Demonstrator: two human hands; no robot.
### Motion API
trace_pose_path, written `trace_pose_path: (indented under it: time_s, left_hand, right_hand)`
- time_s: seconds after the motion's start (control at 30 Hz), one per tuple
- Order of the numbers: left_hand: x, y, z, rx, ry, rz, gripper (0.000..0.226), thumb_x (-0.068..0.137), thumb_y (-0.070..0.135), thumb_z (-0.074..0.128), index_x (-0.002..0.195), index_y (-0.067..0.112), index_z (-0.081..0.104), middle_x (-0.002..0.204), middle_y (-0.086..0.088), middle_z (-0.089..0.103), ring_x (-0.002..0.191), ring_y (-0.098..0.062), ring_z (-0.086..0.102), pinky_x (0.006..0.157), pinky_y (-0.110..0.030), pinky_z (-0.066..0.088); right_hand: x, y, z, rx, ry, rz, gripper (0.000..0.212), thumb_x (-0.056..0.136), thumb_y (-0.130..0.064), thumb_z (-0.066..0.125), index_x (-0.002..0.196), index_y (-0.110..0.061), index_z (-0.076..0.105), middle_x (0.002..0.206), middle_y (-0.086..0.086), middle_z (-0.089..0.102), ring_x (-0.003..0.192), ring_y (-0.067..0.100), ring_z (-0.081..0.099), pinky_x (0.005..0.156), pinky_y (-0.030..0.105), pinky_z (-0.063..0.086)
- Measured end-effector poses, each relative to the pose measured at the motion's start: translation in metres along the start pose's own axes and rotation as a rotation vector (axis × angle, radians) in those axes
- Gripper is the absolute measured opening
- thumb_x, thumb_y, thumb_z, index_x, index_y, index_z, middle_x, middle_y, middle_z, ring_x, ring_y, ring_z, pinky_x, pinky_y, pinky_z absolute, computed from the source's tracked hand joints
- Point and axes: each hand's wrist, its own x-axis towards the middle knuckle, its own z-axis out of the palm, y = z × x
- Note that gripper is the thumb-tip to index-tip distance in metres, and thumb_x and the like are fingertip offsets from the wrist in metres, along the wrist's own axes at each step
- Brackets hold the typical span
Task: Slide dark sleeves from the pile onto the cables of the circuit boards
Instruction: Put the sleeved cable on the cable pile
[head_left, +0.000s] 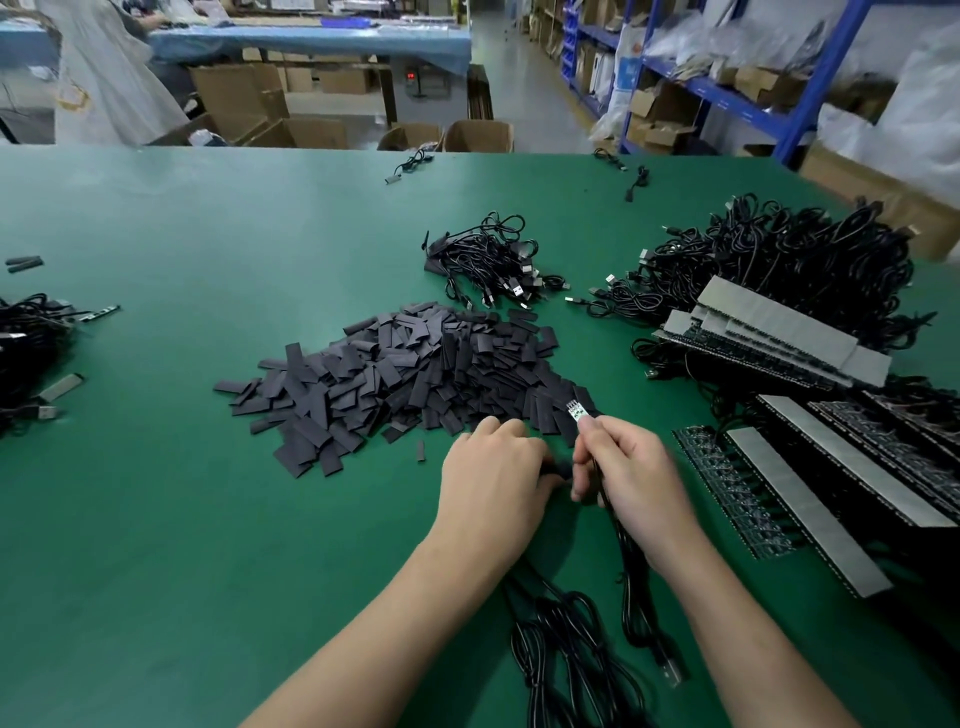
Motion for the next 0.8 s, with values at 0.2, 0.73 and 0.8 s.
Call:
trace_pose_path:
  time_s: [0.2, 0.73, 0.8]
  left_hand:
    - [-0.002, -0.007, -0.005, -0.085, 0.024, -0.025, 0.019, 0.094, 0.044, 0.063, 0.108, 0.035, 0.072, 0.107, 0.013, 0.066, 0.105, -0.012, 0.057, 0.078, -0.026, 0.045]
    - [-0.04, -0.038, -0.006, -0.746, 0.277, -0.084, 0.012, 0.087, 0.017, 0.081, 0.089, 0.026, 0.073, 0.09, 0.021, 0.074, 0.087, -0.006, 0.072, 0.067, -0.033, 0.058]
    - [-0.041, -0.04, -0.004, -0.758, 0.256, -0.065, 0.011, 0.085, 0.017, 0.083, 0.089, 0.024, 0.075, 0.093, 0.02, 0.075, 0.093, -0.006, 0.072, 0.072, -0.033, 0.058]
  right_hand:
    - [-0.002, 0.001, 0.001, -0.229, 0.113, -0.073, 0.043, 0.107, -0.035, 0.051, 0.067, -0.021, 0.059, 0.064, -0.004, 0.071, 0.05, 0.018, 0.054, 0.055, 0.034, 0.049]
    - [-0.015, -0.008, 0.019, 0.156, -0.239, 0.06, 0.031, 0.092, -0.052, 0.061, 0.08, -0.025, 0.07, 0.055, -0.003, 0.052, 0.056, 0.014, 0.052, 0.047, 0.02, 0.035]
    - [-0.016, -0.009, 0.019, 0.151, -0.262, 0.077, 0.026, 0.094, -0.045, 0.061, 0.076, -0.028, 0.069, 0.056, -0.004, 0.051, 0.056, 0.013, 0.051, 0.048, 0.019, 0.036]
